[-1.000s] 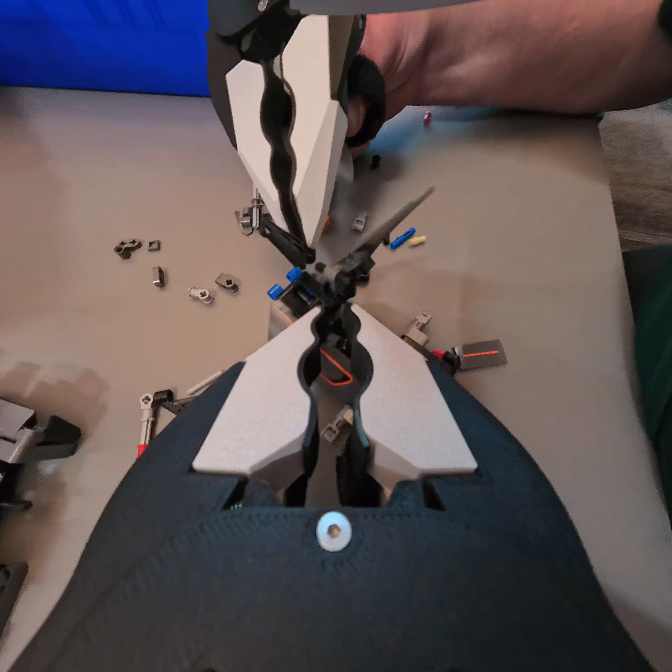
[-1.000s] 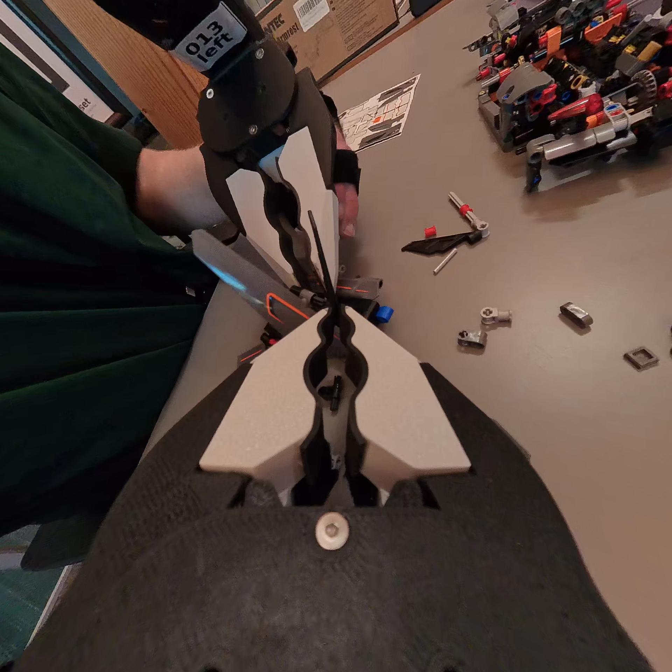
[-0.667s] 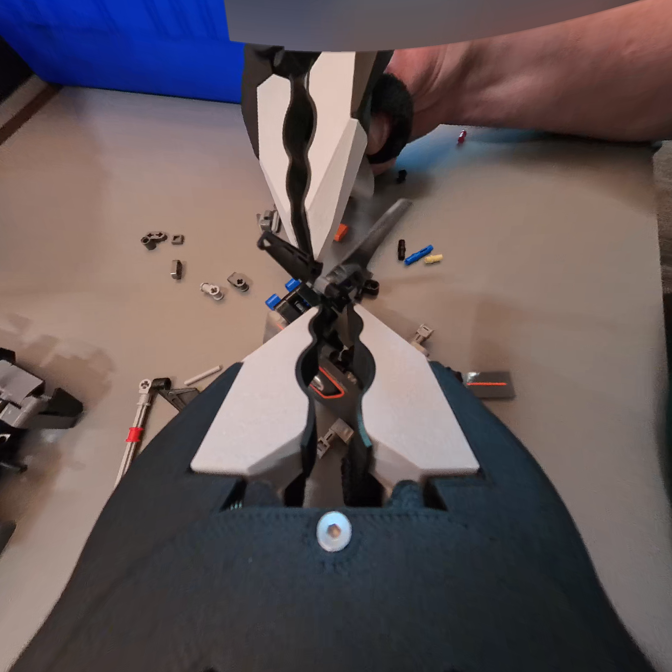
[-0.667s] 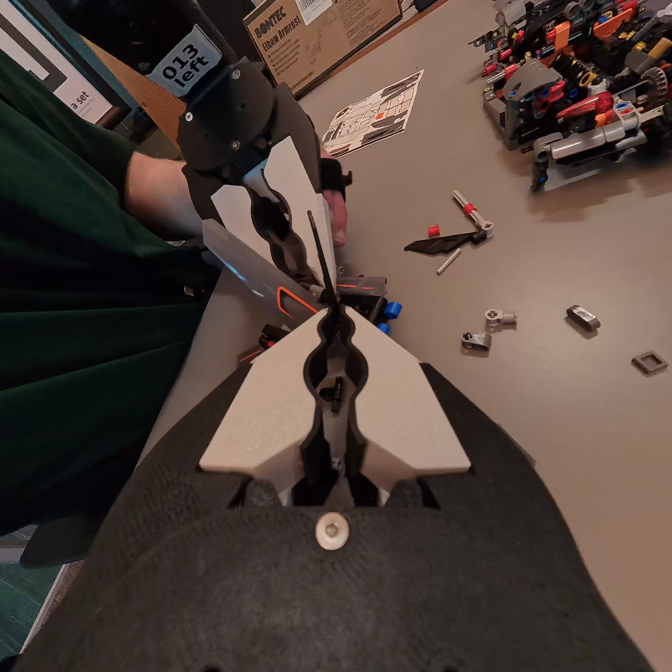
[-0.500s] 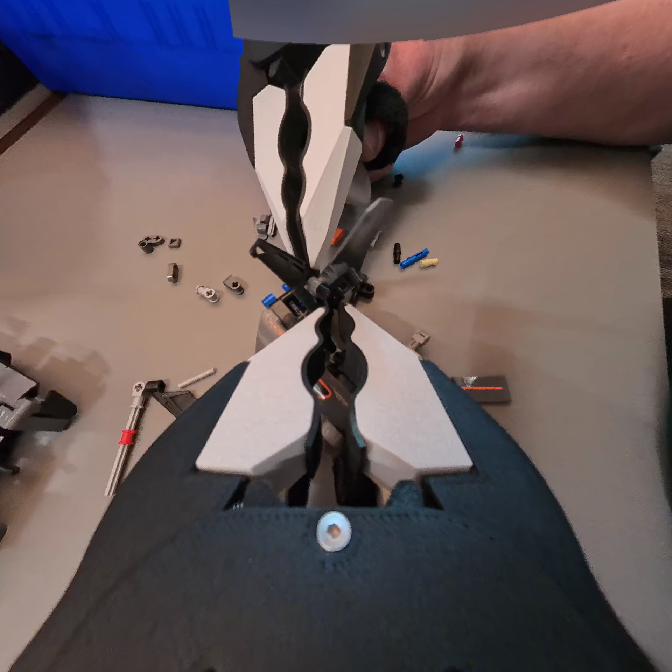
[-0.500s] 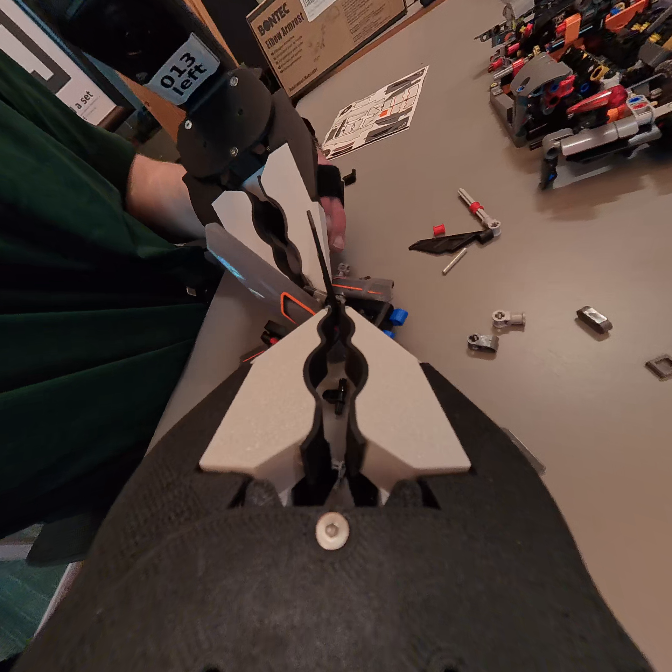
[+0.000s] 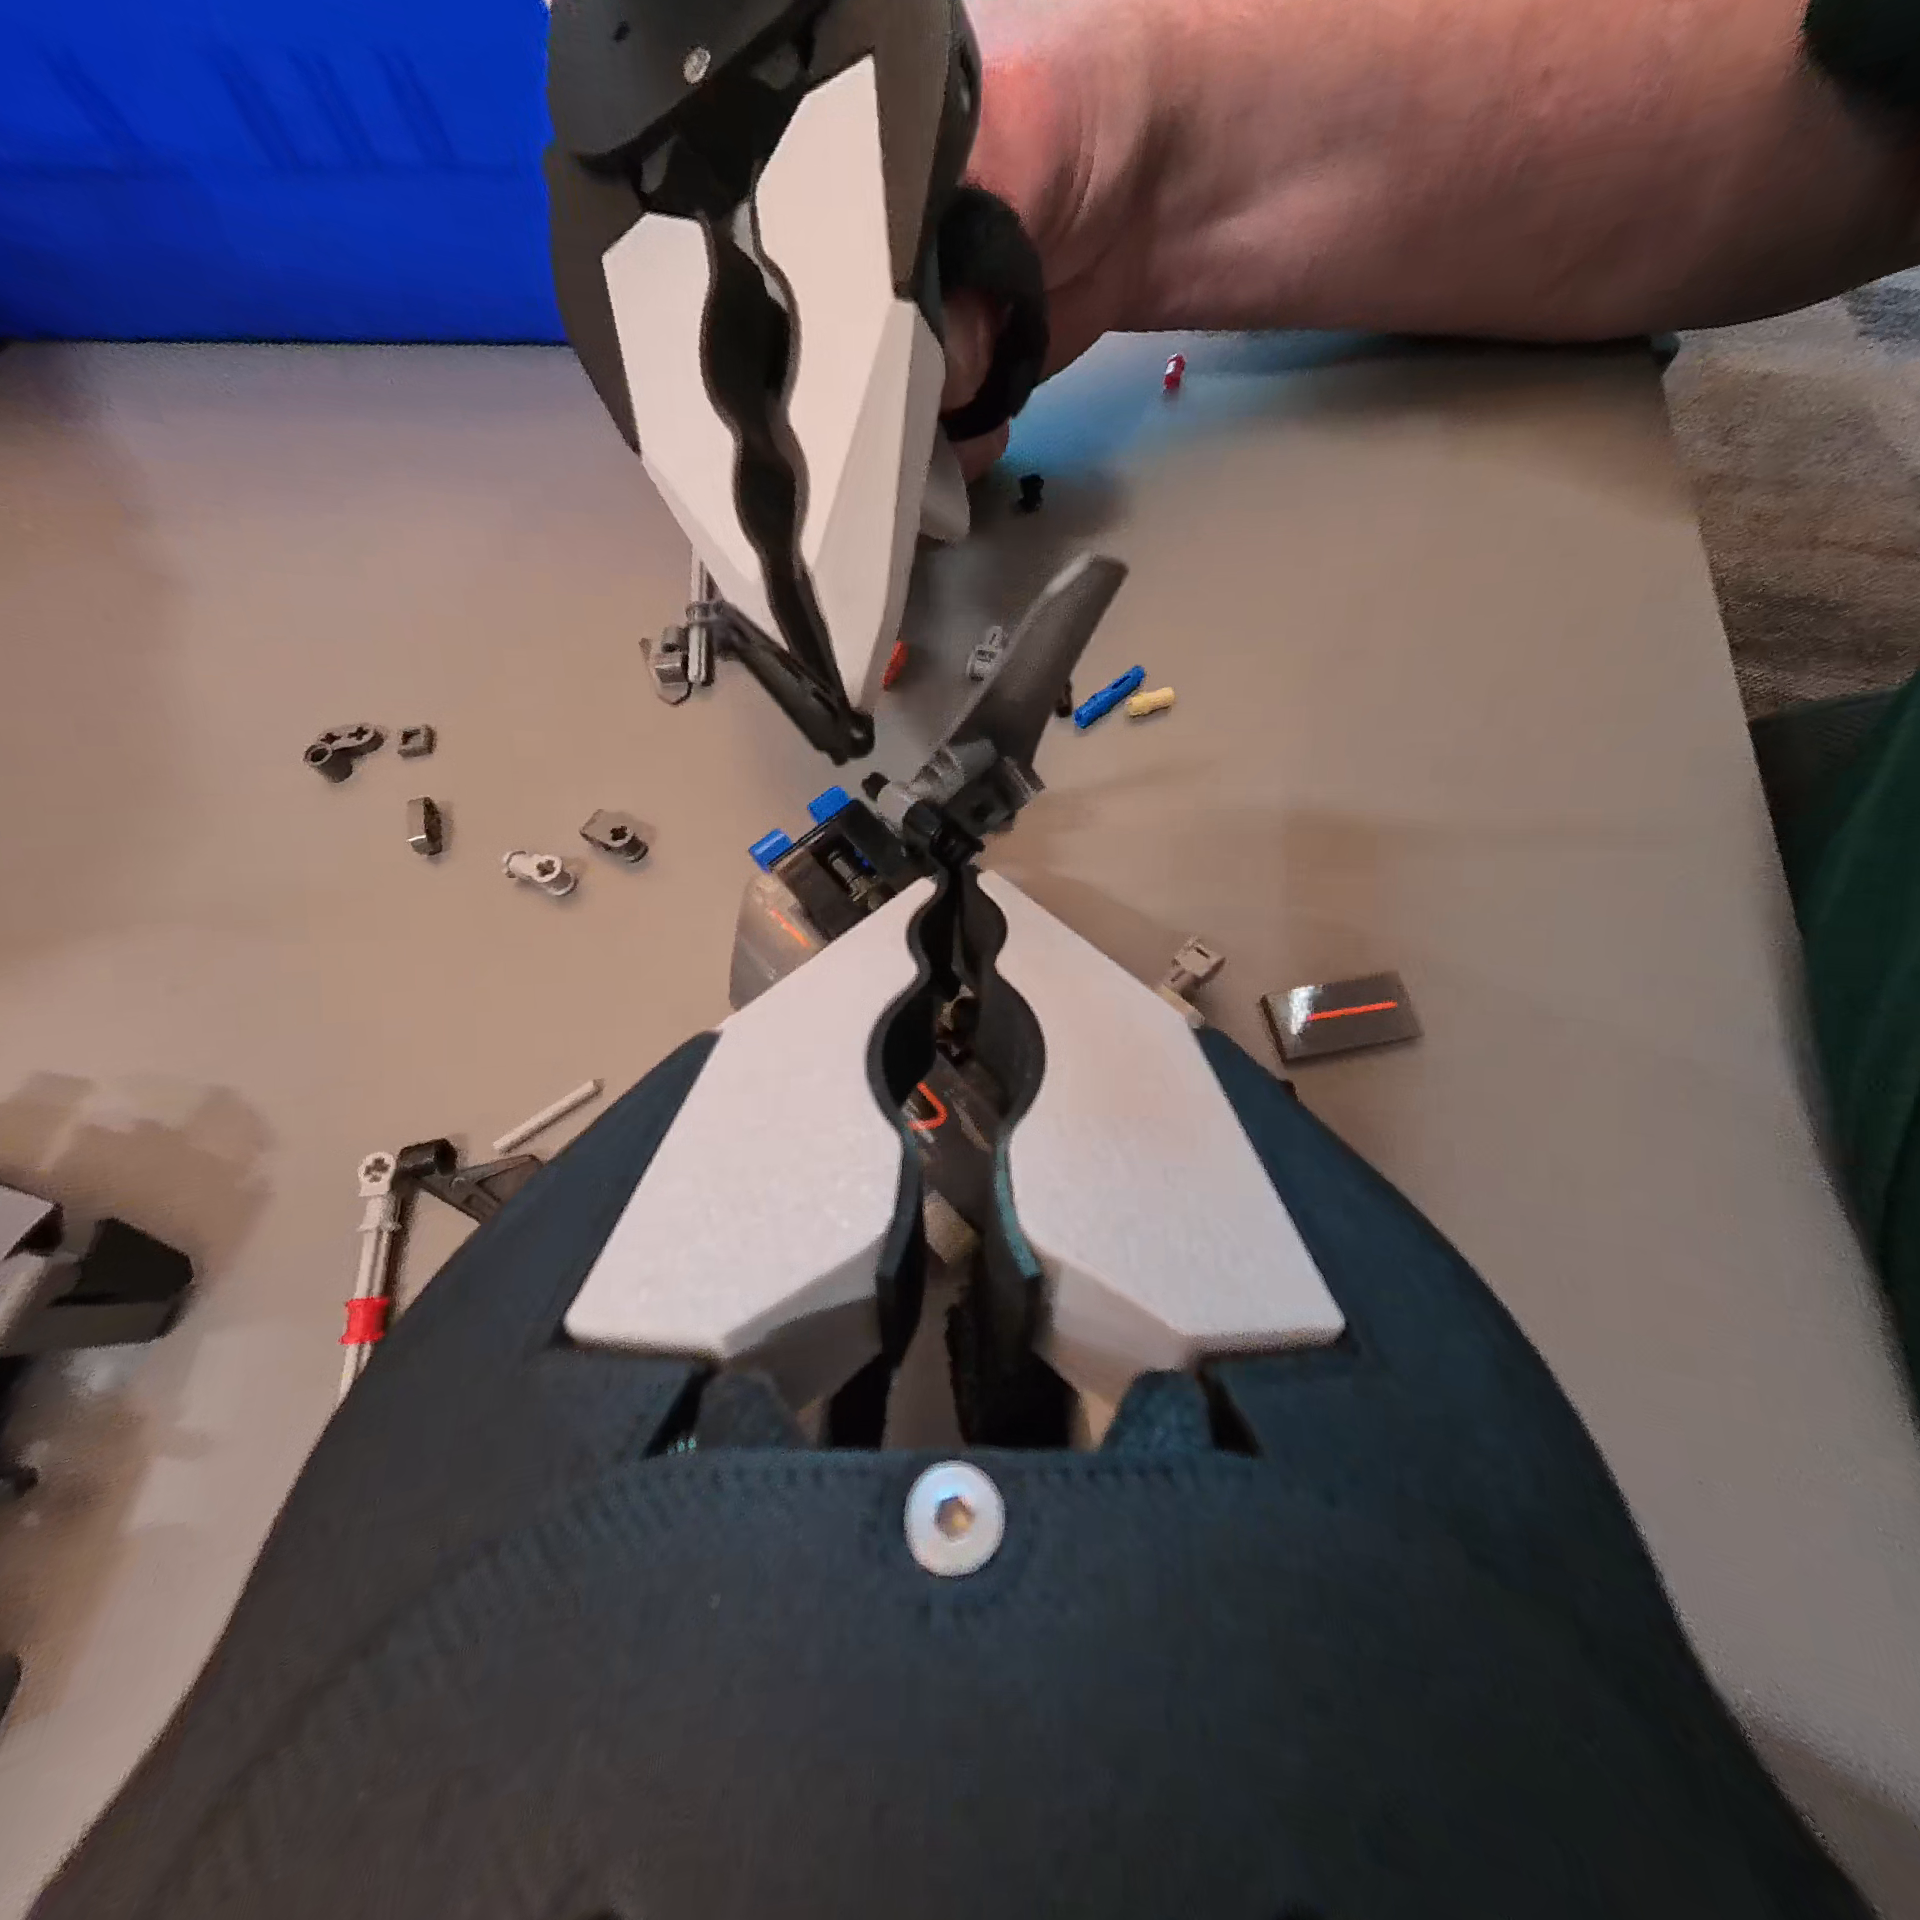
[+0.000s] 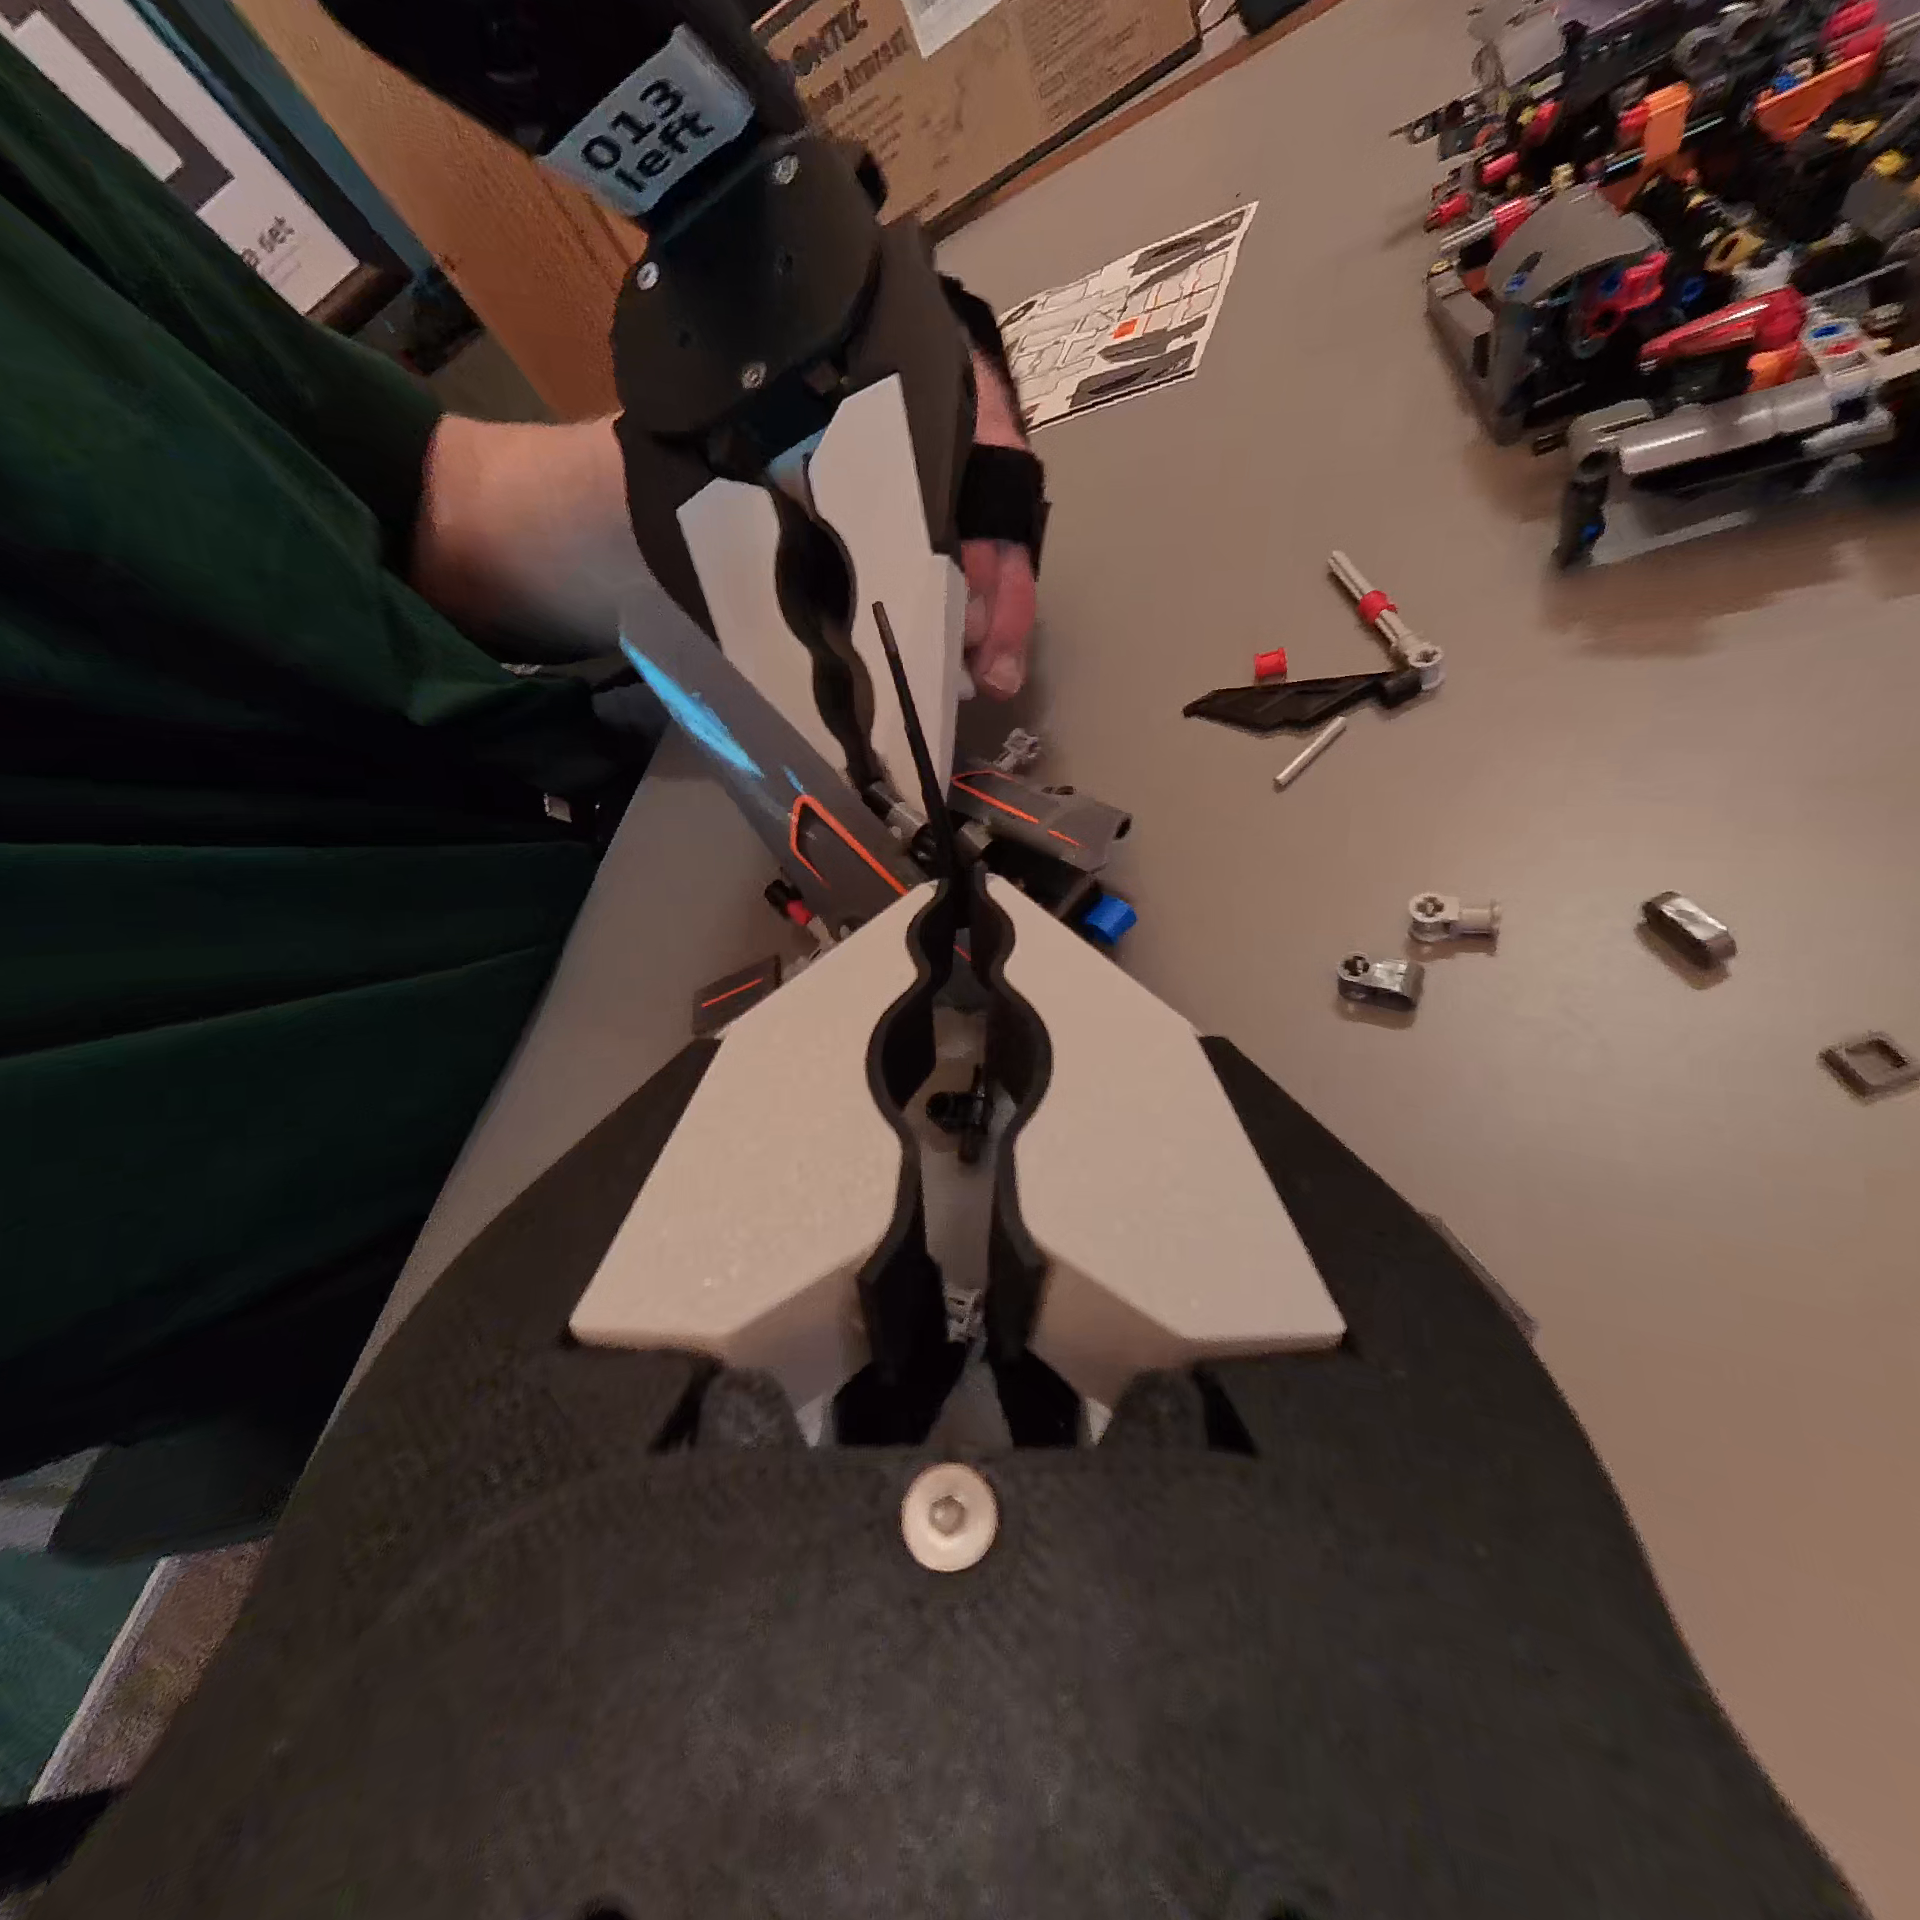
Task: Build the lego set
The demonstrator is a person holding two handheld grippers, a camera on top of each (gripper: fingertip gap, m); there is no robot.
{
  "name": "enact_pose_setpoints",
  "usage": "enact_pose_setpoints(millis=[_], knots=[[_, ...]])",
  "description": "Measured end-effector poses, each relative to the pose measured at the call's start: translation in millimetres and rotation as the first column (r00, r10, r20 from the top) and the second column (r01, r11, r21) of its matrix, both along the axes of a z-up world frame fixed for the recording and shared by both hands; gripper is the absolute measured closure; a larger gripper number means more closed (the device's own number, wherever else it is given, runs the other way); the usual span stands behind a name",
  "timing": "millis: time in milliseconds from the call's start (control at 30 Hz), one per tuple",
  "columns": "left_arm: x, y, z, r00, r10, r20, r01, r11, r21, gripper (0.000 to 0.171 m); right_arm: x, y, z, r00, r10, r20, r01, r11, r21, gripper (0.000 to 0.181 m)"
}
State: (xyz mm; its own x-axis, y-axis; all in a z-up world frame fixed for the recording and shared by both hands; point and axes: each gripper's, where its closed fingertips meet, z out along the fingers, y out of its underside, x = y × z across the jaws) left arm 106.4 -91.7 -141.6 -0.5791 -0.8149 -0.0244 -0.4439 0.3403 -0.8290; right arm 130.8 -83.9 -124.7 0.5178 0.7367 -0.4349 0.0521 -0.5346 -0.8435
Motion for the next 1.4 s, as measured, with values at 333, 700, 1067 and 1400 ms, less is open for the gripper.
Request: enact_pose_setpoints(millis=[333, 700, 1067, 1400], knots=[[-4.3, -2.5, 1.6, 0.993, -0.12, 0.015, 0.121, 0.988, -0.093, 0.171, -9.3, -2.9, -1.1, 0.998, 0.047, 0.04, -0.049, 0.998, 0.038, 0.181], [-3.5, -1.0, 1.9, 0.985, -0.17, 0.014, 0.17, 0.974, -0.153, 0.171, -10.9, -2.3, 2.8, 0.998, 0.054, 0.022, -0.055, 0.997, 0.055, 0.181], [-4.6, -3.7, 0.7, 0.979, -0.203, -0.004, 0.2, 0.966, -0.166, 0.171, -12.3, -1.3, 2.4, 0.998, 0.05, 0.042, -0.053, 0.996, 0.075, 0.181], [2.7, 1.8, 1.8, 0.993, -0.121, 0.002, 0.12, 0.977, -0.174, 0.157, -11.4, -0.4, 2.8, 0.998, 0.036, 0.051, -0.04, 0.995, 0.088, 0.181]])
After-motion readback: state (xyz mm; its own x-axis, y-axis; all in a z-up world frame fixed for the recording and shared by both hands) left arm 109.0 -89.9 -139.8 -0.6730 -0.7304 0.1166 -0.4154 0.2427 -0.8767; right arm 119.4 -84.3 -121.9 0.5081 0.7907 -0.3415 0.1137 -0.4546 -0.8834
